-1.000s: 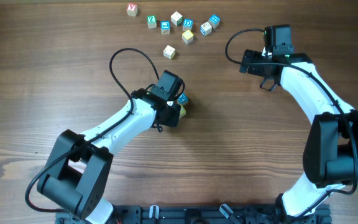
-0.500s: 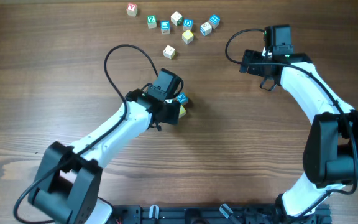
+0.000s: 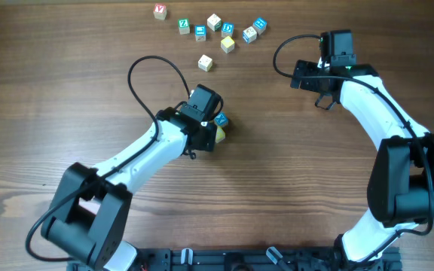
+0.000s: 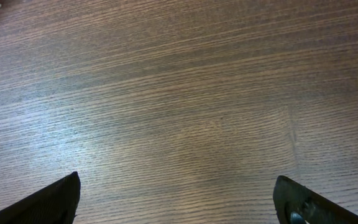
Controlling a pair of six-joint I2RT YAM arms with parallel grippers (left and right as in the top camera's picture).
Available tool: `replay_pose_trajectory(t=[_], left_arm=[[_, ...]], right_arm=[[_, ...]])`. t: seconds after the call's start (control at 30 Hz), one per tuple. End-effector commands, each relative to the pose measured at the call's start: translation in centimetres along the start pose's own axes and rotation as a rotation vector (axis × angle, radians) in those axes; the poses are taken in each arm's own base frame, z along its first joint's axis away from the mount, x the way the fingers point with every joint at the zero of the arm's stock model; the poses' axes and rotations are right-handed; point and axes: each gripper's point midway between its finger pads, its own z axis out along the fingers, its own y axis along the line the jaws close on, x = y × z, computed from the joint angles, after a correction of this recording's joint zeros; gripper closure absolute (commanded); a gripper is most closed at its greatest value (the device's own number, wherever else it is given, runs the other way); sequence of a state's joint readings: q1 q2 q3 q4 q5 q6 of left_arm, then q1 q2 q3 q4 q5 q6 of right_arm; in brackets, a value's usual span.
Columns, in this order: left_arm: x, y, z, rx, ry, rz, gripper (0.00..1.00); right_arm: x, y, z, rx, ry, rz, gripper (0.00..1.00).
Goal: Form a circle
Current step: 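Lower the red I block between the red A and yellow S blocks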
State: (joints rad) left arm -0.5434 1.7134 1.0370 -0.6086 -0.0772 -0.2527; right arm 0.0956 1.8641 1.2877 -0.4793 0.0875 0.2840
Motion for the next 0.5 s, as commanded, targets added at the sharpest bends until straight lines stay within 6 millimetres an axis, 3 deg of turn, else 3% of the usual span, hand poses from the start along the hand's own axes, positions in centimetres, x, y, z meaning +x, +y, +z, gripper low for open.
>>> replay_pose_trajectory(t=[0.0, 0.47], left_arm=[[0.9, -0.3, 1.1, 0.01, 0.042, -0.011, 0.96], [0.9, -1.5, 1.1, 0.078, 0.05, -0.009, 0.96]], right_arm=[[-1.2, 0.1, -1.1, -0.001, -0.038, 0.007, 0.0], [-1.2, 0.1, -1.1, -0.001, -0.038, 0.007, 0.0]])
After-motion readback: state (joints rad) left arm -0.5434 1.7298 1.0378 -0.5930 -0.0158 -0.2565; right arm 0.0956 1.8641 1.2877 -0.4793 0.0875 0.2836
